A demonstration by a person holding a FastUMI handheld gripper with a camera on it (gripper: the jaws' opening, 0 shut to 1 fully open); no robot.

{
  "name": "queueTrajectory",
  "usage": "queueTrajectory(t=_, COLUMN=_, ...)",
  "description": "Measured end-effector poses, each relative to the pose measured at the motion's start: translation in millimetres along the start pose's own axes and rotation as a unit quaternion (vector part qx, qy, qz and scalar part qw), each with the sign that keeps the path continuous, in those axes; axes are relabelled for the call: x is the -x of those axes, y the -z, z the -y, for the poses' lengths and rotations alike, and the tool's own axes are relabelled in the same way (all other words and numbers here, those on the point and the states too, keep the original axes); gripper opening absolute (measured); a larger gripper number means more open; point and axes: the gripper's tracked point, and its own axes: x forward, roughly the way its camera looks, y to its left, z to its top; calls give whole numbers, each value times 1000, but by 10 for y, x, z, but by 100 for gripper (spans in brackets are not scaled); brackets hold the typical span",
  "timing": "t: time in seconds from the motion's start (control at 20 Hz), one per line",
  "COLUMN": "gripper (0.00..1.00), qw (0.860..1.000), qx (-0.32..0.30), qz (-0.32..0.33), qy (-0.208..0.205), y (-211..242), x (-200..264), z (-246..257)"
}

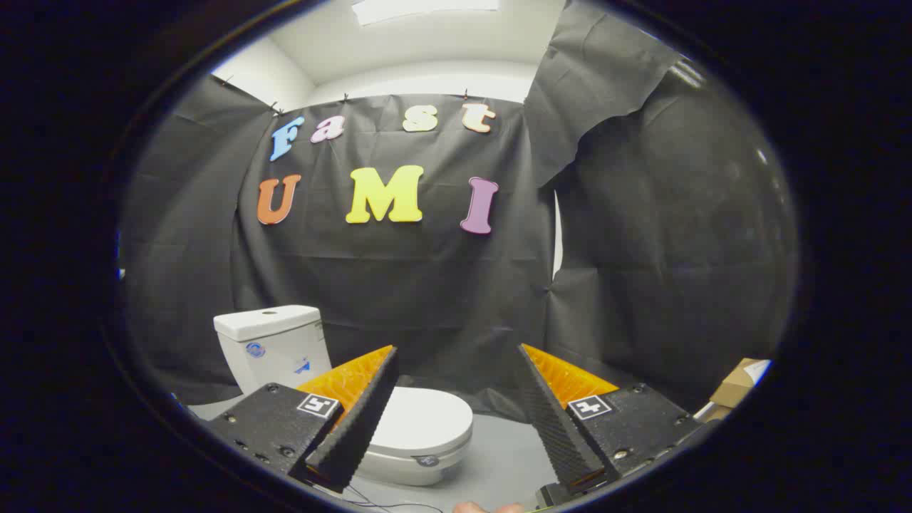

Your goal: Open the toilet lid.

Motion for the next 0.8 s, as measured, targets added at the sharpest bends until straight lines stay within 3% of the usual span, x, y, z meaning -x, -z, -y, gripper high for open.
queueTrajectory(t=0.8, gripper=100, qw=1000, qx=2, qz=5, qy=-4, y=0, x=-23, z=-59)
